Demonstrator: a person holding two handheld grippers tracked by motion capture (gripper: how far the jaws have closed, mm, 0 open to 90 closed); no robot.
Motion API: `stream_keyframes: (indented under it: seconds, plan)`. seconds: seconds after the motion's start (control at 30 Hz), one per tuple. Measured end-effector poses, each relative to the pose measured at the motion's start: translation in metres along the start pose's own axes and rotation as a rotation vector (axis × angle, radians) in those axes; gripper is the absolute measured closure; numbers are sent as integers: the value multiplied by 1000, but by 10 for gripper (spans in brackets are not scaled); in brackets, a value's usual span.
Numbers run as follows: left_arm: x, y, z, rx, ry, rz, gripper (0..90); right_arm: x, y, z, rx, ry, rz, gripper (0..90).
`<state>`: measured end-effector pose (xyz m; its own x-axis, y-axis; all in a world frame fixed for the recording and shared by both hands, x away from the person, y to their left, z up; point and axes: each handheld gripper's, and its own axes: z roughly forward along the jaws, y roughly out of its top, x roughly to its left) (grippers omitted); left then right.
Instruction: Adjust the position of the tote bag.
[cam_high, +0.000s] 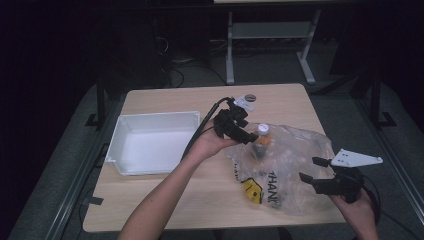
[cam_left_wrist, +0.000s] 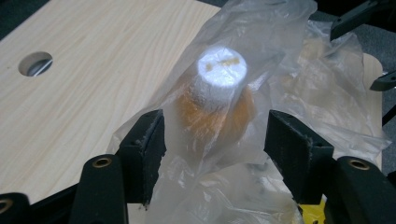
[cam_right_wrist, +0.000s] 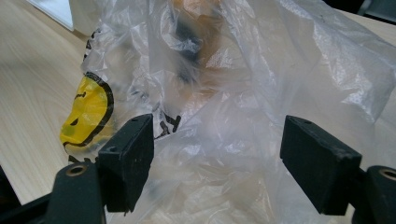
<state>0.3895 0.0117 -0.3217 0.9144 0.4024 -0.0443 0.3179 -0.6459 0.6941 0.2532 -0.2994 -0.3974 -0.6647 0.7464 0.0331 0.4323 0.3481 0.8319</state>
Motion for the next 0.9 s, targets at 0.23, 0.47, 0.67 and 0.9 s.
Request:
stream_keyframes:
  seconds: [0.23,0.47,0.67,0.9]
  plan:
    - [1,-1,7,25,-12,13,463,1,0,-1,-4,-4,3,256]
    - [2,-1,10,37,-12,16,562,1,0,-2,-8,-3,2,259]
    - [0,-1,10,32,5,26,598,1,0,-3,-9,-6,0,259]
    - [1,-4,7,32,3,28,722,1,-1,-3,-10,-6,0,259]
